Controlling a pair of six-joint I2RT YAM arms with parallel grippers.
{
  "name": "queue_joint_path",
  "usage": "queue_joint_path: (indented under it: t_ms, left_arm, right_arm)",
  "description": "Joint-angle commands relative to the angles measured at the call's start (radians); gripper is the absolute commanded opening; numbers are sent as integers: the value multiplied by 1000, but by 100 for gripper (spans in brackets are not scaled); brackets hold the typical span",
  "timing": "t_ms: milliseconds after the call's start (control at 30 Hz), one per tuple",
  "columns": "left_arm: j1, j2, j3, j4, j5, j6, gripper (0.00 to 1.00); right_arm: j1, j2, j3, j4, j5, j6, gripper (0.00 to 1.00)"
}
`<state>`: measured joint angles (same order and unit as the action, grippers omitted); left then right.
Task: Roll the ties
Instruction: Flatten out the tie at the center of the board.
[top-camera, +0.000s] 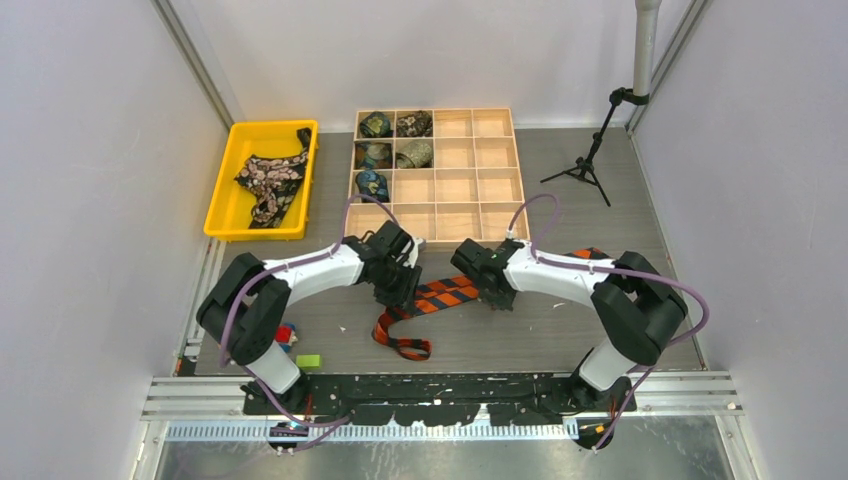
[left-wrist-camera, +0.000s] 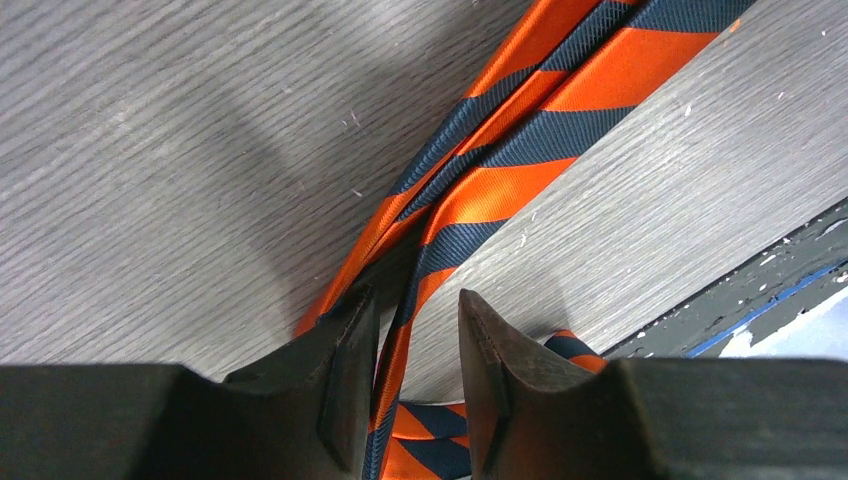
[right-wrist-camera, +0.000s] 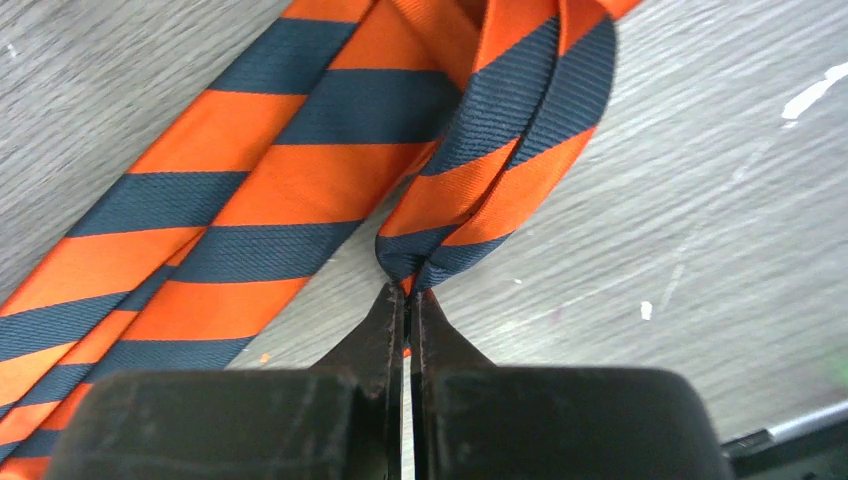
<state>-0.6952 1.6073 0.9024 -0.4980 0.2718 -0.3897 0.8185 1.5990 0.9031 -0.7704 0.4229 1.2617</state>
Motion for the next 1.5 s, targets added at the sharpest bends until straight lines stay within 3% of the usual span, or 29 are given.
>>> queue_joint_path:
  t_ms: [0, 233, 467, 1000, 1200, 1467]
  left_arm:
    - [5, -55, 0, 8, 33, -17, 36]
    - [5, -98, -4, 6, 52, -47, 36]
    - [4, -158, 1, -25, 67, -55, 37]
    - [5, -310, -30, -87, 103, -104, 37]
    - [1, -406, -34, -167, 85, -141, 41]
    - [-101, -544, -35, -356, -62, -216, 50]
  right_arm:
    - [-32, -89, 84, -175, 83, -24, 0]
    - [-278, -289, 141, -280, 79, -172, 0]
    - [-522, -271, 142, -211, -57, -315, 0]
    - [-734, -125, 110, -132, -119, -378, 4]
    - [-775, -67, 108, -47, -160, -424, 19]
    - [-794, -42, 232, -107, -106, -480, 69]
